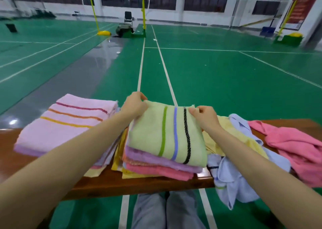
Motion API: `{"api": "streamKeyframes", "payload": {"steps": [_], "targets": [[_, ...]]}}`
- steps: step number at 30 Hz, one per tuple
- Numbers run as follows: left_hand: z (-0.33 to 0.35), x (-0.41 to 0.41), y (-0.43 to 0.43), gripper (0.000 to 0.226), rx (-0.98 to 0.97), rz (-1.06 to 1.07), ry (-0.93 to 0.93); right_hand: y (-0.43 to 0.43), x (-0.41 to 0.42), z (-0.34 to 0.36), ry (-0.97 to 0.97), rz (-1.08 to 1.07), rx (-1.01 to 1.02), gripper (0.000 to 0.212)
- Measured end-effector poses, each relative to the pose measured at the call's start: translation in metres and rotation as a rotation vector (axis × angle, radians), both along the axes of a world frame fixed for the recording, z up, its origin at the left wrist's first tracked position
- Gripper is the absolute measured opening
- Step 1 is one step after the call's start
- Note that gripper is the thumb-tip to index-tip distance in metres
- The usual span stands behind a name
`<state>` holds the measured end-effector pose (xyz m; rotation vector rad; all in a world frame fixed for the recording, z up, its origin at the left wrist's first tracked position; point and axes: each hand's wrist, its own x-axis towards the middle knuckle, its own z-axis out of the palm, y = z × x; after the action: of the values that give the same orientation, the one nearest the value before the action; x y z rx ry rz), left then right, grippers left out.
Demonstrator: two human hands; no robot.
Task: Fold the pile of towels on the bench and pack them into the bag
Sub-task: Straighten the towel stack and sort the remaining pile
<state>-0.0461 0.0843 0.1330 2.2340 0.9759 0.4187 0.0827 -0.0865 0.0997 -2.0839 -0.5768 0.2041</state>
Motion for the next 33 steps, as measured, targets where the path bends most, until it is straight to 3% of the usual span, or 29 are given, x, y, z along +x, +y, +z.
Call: {"api": "streamKeyframes", "payload": {"steps": [2,4,6,7,9,11,17,24,33], "targets": [[-0.001,-0.001,-0.014,0.043,0.295,-0.045,0.094,0.003,-0.01,-0.002,-0.074,-0.034,-0.009,0.019],[0.002,-0.004,-0.038,0.051,0.572,-0.151,0.008,0.005,-0.024,-0.001,-0.265,-0.012,-0.04,0.04],[-0.002,-0.005,-0.059,0.044,0.672,-0.291,-0.072,0.007,-0.038,-0.001,-0.506,0.094,-0.058,0.044],[-0.01,-0.005,-0.063,0.042,0.702,-0.349,-0.028,0.007,-0.043,-0.004,-0.557,0.165,-0.089,0.046],[-0.032,-0.007,-0.057,0.047,0.689,-0.377,0.176,0.005,-0.048,-0.017,-0.484,0.256,-0.236,0.046],[-0.049,-0.009,-0.046,0.048,0.582,-0.311,0.252,0.005,-0.043,-0.036,-0.326,0.254,-0.302,0.045],[-0.051,0.004,-0.047,0.046,0.497,-0.241,0.215,0.014,-0.024,-0.056,-0.186,0.26,-0.119,0.045],[-0.054,0.007,-0.047,0.046,0.539,-0.23,0.194,0.01,-0.028,-0.057,0.009,0.186,0.031,0.048],[-0.057,0.005,-0.046,0.047,0.544,-0.238,0.189,0.011,-0.03,-0.057,0.015,0.149,0.023,0.049]]}}
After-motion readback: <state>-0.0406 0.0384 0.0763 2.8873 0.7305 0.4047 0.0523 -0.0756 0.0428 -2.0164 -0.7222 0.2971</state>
